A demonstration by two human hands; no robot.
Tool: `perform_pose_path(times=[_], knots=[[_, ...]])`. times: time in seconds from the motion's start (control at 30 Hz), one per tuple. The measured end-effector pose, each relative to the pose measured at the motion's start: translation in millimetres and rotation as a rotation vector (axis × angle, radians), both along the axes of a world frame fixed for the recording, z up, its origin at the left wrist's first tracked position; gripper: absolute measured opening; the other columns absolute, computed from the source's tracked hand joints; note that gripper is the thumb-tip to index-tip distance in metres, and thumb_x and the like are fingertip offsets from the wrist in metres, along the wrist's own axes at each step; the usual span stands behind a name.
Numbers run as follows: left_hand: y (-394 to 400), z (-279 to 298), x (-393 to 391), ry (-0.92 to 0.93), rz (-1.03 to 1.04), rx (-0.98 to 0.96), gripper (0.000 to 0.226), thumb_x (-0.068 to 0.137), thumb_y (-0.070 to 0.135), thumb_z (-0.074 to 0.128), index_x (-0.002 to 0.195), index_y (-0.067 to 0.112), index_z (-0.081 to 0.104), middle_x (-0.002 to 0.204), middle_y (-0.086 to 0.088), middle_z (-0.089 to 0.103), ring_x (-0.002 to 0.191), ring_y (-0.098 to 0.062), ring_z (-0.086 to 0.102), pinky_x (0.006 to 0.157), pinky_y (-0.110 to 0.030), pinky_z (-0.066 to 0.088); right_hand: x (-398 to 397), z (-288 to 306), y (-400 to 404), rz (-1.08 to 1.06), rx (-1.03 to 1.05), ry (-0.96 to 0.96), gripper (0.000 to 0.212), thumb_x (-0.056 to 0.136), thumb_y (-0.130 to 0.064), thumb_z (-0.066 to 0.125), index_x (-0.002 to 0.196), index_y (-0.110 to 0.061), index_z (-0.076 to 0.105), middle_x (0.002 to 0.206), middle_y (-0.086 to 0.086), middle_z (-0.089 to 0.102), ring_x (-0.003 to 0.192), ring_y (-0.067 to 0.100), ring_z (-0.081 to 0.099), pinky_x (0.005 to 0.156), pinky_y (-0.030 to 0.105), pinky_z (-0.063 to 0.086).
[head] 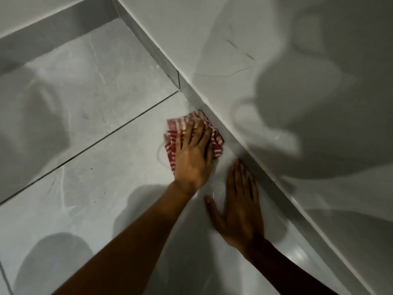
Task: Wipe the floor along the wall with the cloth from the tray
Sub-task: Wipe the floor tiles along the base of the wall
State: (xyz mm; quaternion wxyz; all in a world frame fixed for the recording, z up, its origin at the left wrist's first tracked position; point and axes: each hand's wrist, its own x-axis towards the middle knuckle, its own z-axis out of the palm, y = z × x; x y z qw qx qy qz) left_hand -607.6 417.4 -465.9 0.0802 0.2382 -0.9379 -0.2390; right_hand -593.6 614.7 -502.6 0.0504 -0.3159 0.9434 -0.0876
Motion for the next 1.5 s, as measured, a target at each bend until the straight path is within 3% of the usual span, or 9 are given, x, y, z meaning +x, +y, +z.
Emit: perform_pose_path(times=[0.13, 0.2, 0.37, 0.53, 0.67, 0.8, 0.97, 1.23, 1.5], knots=[[1.1, -5.4, 16.1, 0.029, -0.184, -0.079, 0.053, 0.109, 0.039, 0.041, 0.154, 0.017, 0.056, 0.166, -0.008, 0.048, 0.160, -0.032, 0.034, 0.132, -0.058, 0.024, -1.3, 0.6, 1.5, 0.005, 0.014, -0.023, 0.107, 0.107, -0.083, 0.034, 0.179, -0.007, 0.014, 0.187, 0.014, 0.015, 0.174, 0.027, 0.017, 0.142, 0.036, -0.001], [-21.3, -8.1, 17.3, 0.002, -0.259, -0.159, 0.054, 0.108, 0.043, 0.039, 0.154, 0.019, 0.056, 0.165, -0.006, 0.050, 0.159, -0.031, 0.038, 0.128, -0.057, 0.030, -2.2, 1.2, 0.5, 0.000, 0.019, -0.030, 0.108, 0.107, -0.084, 0.034, 0.179, -0.006, 0.014, 0.187, 0.014, 0.016, 0.174, 0.028, 0.018, 0.142, 0.039, 0.003], [-46.5, -5.4, -18.8, -0.071, 0.093, -0.091, 0.058, 0.111, 0.047, 0.039, 0.164, 0.023, 0.040, 0.176, -0.004, 0.031, 0.165, -0.030, 0.021, 0.135, -0.053, 0.013, -0.5, 1.9, -1.5, -0.008, 0.039, -0.069, 0.111, 0.105, -0.088, 0.033, 0.179, -0.008, 0.010, 0.189, 0.010, 0.008, 0.175, 0.023, 0.007, 0.142, 0.039, 0.000], [-37.0, -8.1, -13.4, -0.038, 0.039, -0.089, 0.068, 0.108, 0.061, 0.041, 0.162, 0.020, 0.044, 0.175, -0.007, 0.030, 0.165, -0.032, 0.019, 0.134, -0.056, 0.013, -1.7, 0.2, -0.8, -0.011, 0.081, -0.058, 0.113, 0.104, -0.090, 0.030, 0.180, -0.009, 0.009, 0.189, 0.009, 0.007, 0.174, 0.024, 0.008, 0.141, 0.039, -0.001], [-14.1, -8.9, 3.9, 0.035, -0.098, -0.101, 0.054, 0.108, 0.047, 0.050, 0.152, 0.018, 0.058, 0.169, -0.011, 0.043, 0.162, -0.033, 0.030, 0.132, -0.058, 0.022, -2.6, -2.1, -0.1, 0.000, 0.046, -0.027, 0.110, 0.105, -0.087, 0.033, 0.178, -0.007, 0.017, 0.186, 0.013, 0.016, 0.171, 0.024, 0.015, 0.140, 0.042, 0.008], [-29.9, -7.3, 11.0, 0.034, -0.209, -0.173, 0.053, 0.110, 0.046, 0.044, 0.154, 0.019, 0.056, 0.166, -0.008, 0.049, 0.161, -0.029, 0.034, 0.133, -0.055, 0.022, -1.3, -0.7, 0.5, 0.003, 0.042, -0.038, 0.110, 0.105, -0.086, 0.033, 0.179, -0.007, 0.014, 0.188, 0.010, 0.010, 0.173, 0.023, 0.011, 0.141, 0.046, 0.015], [-31.2, -7.7, 3.0, 0.100, -0.051, -0.157, 0.049, 0.108, 0.039, 0.055, 0.150, 0.016, 0.060, 0.163, -0.010, 0.052, 0.158, -0.032, 0.039, 0.130, -0.056, 0.027, -1.5, 1.4, -1.5, -0.007, 0.050, -0.079, 0.112, 0.104, -0.090, 0.027, 0.179, -0.009, 0.010, 0.188, 0.009, 0.006, 0.173, 0.023, 0.008, 0.141, 0.048, 0.019], [-35.0, -3.1, 4.9, 0.071, -0.048, -0.170, 0.048, 0.111, 0.036, 0.050, 0.154, 0.017, 0.056, 0.166, -0.007, 0.048, 0.160, -0.029, 0.036, 0.131, -0.055, 0.027, -3.2, 1.6, 0.3, -0.007, 0.009, -0.134, 0.113, 0.103, -0.091, 0.022, 0.180, -0.011, 0.007, 0.189, 0.007, 0.005, 0.175, 0.024, 0.007, 0.142, 0.050, 0.018], [-33.5, -4.4, 14.5, 0.080, 0.007, -0.150, 0.044, 0.110, 0.028, 0.051, 0.151, 0.014, 0.059, 0.163, -0.009, 0.052, 0.156, -0.032, 0.043, 0.129, -0.057, 0.031, -2.4, -0.7, 2.5, 0.022, -0.049, -0.087, 0.107, 0.107, -0.083, 0.032, 0.180, -0.010, 0.008, 0.189, 0.009, 0.008, 0.176, 0.025, 0.008, 0.142, 0.046, 0.014]])
